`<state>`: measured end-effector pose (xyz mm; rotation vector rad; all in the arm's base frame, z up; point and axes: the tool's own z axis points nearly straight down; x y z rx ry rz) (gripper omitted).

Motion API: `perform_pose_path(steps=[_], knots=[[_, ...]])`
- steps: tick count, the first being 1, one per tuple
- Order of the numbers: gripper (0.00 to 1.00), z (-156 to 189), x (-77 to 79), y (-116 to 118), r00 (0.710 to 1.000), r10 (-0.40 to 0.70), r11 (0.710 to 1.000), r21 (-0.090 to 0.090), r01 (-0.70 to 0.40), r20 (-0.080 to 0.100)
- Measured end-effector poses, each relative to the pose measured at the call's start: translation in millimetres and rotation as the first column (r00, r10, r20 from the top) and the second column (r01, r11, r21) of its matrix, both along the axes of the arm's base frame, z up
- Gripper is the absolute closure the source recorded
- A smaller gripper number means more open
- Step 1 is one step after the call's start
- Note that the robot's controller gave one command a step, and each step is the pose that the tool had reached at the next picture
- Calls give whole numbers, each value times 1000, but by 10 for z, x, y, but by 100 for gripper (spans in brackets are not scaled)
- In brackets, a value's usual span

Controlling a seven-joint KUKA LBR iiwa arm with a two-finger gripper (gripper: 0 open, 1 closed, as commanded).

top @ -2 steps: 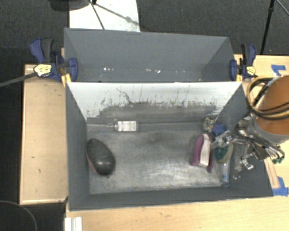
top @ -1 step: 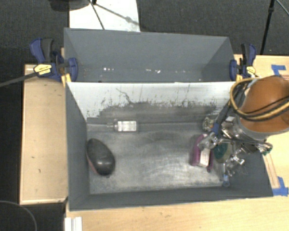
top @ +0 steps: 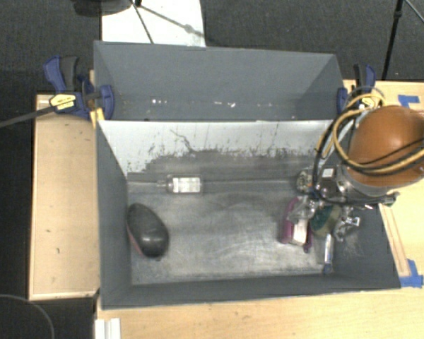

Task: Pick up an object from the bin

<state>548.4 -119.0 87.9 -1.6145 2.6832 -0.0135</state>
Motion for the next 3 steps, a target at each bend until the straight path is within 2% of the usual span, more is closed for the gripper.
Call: perform_pose_path(steps=[1,2,3], knots=[[100,14,4,3,1000,-3,1000,0,3,0],[100,67,75,468,999,-29,1000,-5,29,-14],[100,1641,79,460,999,-46,999,2,46,-5]])
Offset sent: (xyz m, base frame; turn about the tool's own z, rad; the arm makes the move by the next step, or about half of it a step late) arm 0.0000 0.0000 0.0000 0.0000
